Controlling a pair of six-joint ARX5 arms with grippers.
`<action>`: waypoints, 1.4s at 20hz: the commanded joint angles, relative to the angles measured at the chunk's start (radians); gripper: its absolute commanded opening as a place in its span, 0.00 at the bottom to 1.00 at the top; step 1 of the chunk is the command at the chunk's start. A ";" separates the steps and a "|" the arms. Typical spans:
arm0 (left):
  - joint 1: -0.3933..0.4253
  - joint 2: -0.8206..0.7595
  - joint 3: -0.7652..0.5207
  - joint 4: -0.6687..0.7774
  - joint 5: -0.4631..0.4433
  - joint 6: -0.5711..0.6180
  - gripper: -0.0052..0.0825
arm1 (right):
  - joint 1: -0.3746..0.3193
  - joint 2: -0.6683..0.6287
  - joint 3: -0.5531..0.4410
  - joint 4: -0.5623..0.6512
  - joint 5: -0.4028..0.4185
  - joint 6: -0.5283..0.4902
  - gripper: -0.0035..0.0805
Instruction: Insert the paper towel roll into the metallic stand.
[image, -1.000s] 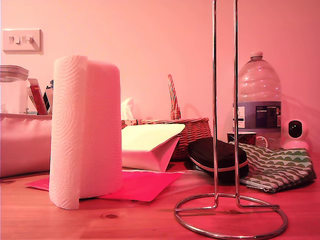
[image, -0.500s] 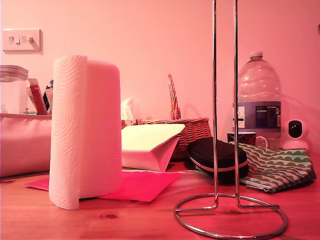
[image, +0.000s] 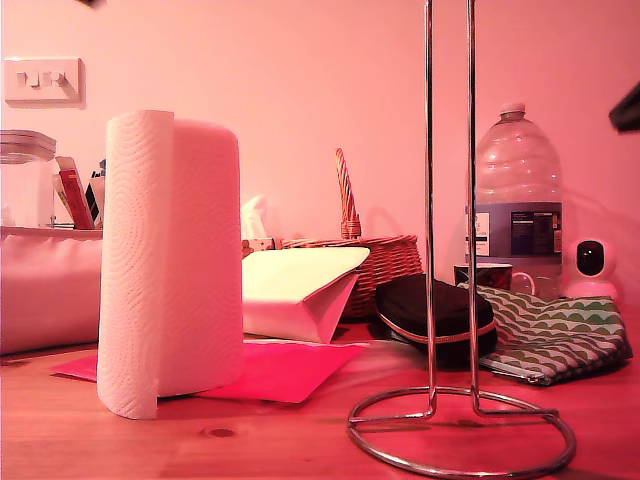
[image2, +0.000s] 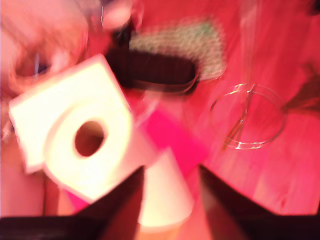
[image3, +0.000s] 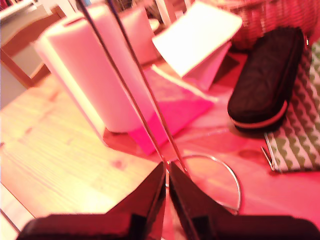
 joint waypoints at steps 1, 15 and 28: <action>-0.026 0.069 0.060 -0.031 -0.034 -0.003 0.79 | 0.005 0.016 -0.006 0.011 -0.005 -0.007 0.03; -0.092 0.288 0.251 -0.209 -0.185 0.463 0.79 | 0.005 0.042 -0.006 0.026 -0.006 -0.051 0.03; -0.043 0.414 0.251 -0.108 -0.290 0.687 0.79 | 0.005 0.042 -0.006 0.026 -0.006 -0.050 0.03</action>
